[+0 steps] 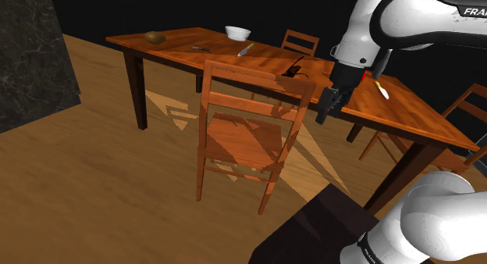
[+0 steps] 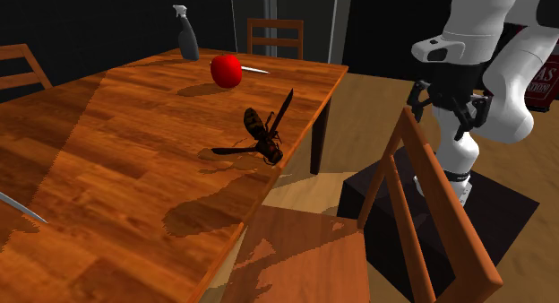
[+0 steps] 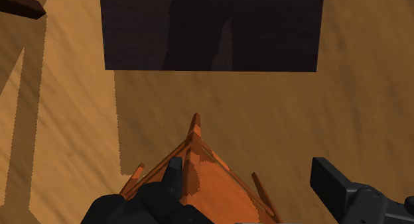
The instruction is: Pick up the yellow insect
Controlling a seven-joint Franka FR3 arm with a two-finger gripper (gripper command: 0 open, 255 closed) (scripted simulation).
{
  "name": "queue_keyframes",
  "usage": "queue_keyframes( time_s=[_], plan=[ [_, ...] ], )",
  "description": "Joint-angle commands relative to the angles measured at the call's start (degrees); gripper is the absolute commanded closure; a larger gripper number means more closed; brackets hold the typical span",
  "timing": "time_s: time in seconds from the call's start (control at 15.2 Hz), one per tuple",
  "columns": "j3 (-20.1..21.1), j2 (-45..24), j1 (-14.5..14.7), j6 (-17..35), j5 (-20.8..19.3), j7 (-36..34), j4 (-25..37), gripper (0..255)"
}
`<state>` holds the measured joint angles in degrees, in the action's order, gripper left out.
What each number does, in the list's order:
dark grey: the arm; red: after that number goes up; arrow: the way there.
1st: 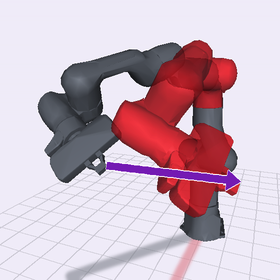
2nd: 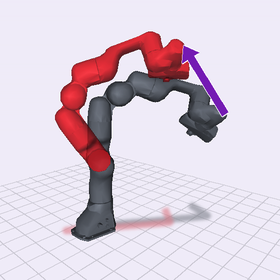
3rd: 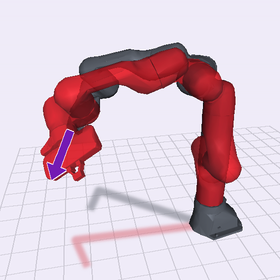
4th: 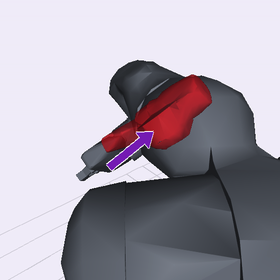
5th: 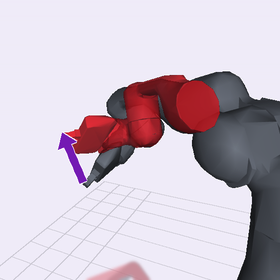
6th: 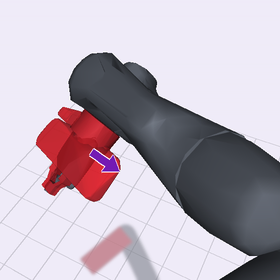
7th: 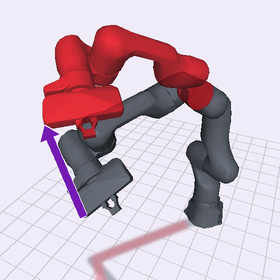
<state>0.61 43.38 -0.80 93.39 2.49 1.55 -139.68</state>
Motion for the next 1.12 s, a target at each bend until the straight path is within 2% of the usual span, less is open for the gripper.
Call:
queue_keyframes(
  time_s=[0.0, 0.53, 0.79, 1.06],
  plan=[
    [0.0, 0.0, 0.0, 0.0, 0.0, 0.0, 0.0, 0],
    [-10.5, -8.7, -0.4, 4.2, -6.7, 19.3, 6.8, 0],
    [-15.3, -14.8, 0.2, 6.1, -8.0, 28.9, 12.3, 0],
    [-19.8, -22.0, 1.1, 7.6, -7.6, 38.6, 19.2, 0]
  ],
)
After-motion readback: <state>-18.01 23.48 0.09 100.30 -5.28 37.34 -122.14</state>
